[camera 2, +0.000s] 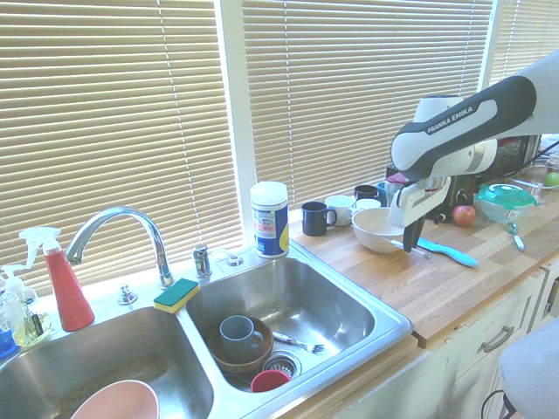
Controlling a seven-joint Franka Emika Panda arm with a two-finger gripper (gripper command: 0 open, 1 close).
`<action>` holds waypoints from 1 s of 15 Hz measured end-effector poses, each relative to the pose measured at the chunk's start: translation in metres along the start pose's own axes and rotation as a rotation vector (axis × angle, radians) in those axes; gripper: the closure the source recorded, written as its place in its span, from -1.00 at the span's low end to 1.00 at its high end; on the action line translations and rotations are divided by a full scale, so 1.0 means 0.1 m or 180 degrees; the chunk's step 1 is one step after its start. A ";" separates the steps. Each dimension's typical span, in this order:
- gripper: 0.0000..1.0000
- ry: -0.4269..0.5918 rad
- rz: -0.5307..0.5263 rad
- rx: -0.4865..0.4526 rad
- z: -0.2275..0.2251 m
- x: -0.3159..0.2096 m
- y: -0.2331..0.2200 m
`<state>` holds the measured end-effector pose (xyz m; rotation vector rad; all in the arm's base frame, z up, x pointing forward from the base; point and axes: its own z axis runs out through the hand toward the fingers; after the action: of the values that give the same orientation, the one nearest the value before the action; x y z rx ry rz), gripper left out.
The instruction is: Put the knife into the sink
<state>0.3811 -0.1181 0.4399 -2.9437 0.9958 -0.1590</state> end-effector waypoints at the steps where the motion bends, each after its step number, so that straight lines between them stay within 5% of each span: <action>1: 1.00 -0.0002 0.0069 0.0022 -0.02 -0.12 -0.25; 8: 1.00 0.0154 0.0485 0.0125 0.19 -0.85 -1.45; 15: 1.00 0.0199 0.0696 0.0097 0.76 -1.20 -2.02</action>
<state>0.4164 0.1145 0.3662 -2.7928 1.3014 -0.2583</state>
